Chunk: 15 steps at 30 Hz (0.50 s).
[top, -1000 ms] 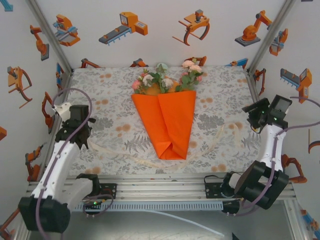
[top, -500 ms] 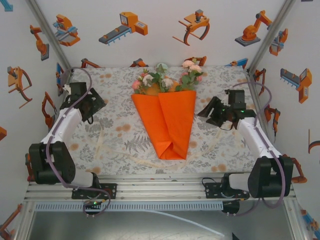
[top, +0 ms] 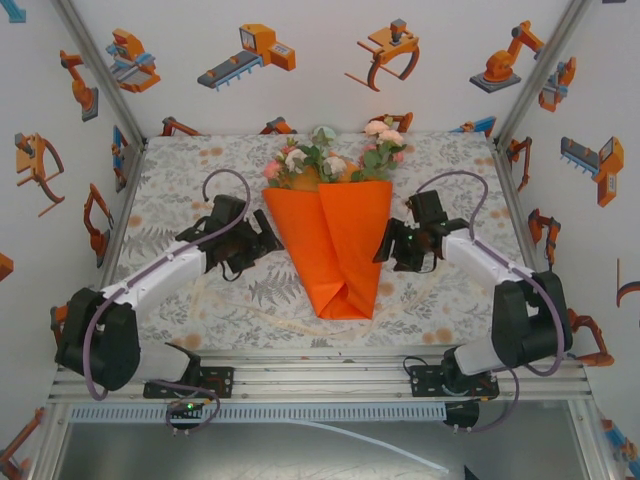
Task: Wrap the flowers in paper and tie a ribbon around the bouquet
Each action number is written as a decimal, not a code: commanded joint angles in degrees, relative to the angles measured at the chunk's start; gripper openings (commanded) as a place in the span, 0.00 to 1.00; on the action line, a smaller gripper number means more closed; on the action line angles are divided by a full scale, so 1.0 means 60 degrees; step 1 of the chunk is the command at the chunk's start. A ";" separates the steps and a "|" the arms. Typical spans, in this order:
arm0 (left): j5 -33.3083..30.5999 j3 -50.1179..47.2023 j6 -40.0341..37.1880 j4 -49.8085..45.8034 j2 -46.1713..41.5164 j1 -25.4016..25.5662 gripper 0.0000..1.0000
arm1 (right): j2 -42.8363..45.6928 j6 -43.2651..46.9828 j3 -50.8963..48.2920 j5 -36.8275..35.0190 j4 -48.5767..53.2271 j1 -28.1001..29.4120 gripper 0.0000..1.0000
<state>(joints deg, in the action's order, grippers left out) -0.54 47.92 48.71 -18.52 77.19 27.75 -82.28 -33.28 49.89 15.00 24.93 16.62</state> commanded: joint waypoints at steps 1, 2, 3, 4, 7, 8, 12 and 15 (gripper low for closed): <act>-0.1688 -0.0472 0.0969 -0.0632 -0.0617 -0.0047 0.83 | 0.0764 0.0152 -0.0572 -0.1880 0.0147 -0.0007 0.60; -0.1536 -0.0753 0.1082 -0.0174 -0.0702 -0.0054 0.84 | 0.0789 0.0130 -0.0733 -0.1855 -0.0187 -0.0039 0.62; -0.1155 -0.0955 0.1118 0.0387 -0.0698 -0.0064 0.84 | 0.0698 0.0099 -0.0770 -0.1563 -0.0439 -0.0064 0.62; -0.0577 -0.1140 0.1144 0.1184 -0.0589 -0.0056 0.84 | 0.0463 0.0078 -0.0729 -0.1008 -0.0757 -0.0070 0.62; 0.1160 -0.1256 0.1566 0.3060 0.0310 -0.0016 0.84 | -0.0620 -0.0411 -0.0612 0.0682 -0.1663 -0.0056 0.62; 0.1444 -0.1213 0.1799 0.3300 0.0633 0.0015 0.84 | -0.0900 -0.0550 -0.0608 0.1019 -0.1907 -0.0042 0.62; 0.1646 -0.1146 0.2179 0.3891 0.1371 0.0308 0.84 | -0.1620 -0.1071 -0.0805 0.1848 -0.2752 0.0040 0.62; 0.1716 -0.1121 0.2314 0.4103 0.1647 0.0587 0.81 | -0.1650 -0.1100 -0.0995 0.1786 -0.2914 0.0144 0.62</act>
<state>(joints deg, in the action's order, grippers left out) 6.98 40.75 59.77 1.13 86.28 29.82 -91.22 -38.13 45.89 23.46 10.57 16.62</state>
